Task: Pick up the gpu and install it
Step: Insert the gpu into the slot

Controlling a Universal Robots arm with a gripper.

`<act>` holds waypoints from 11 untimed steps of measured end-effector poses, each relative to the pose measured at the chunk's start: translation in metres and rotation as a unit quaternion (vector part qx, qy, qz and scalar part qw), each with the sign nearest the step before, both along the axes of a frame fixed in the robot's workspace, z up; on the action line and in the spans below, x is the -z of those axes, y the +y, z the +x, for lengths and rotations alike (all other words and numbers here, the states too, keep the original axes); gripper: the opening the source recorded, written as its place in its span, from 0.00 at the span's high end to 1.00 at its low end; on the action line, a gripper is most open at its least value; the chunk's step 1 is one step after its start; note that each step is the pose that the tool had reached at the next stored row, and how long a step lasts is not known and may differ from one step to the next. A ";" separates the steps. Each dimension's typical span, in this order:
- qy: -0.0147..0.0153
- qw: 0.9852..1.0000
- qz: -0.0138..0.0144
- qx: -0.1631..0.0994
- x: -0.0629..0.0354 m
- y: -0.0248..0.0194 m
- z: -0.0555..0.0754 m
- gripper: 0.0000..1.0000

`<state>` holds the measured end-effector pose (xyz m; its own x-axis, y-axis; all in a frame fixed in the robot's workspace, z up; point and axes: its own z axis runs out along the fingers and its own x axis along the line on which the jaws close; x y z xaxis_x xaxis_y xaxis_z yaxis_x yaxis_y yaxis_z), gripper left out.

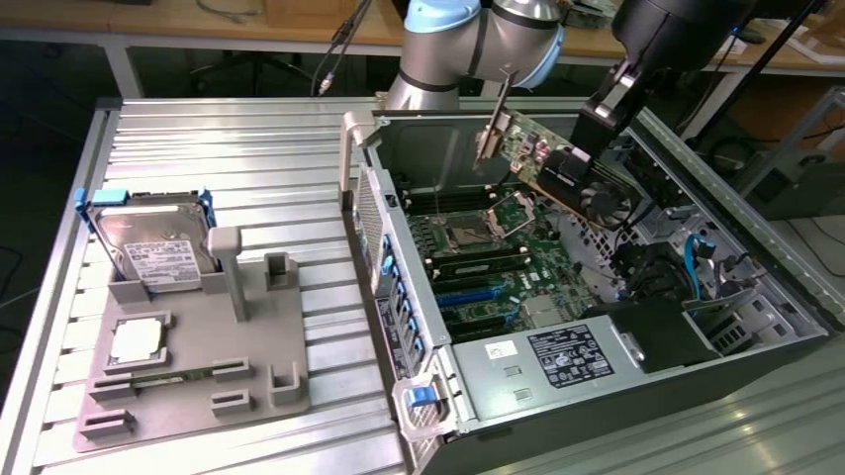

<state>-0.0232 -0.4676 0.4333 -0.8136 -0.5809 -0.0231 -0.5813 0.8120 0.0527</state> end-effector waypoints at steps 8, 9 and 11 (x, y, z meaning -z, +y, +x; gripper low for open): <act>0.000 1.000 0.000 -0.015 0.0000 0.0000 0.000 0.73; 0.000 1.000 0.000 -0.017 0.0000 0.0000 0.000 0.73; 0.000 1.000 0.000 -0.021 0.0000 0.0000 0.000 0.73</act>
<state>-0.0232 -0.4676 0.4333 -0.7890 -0.6139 -0.0232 -0.6142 0.7874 0.0528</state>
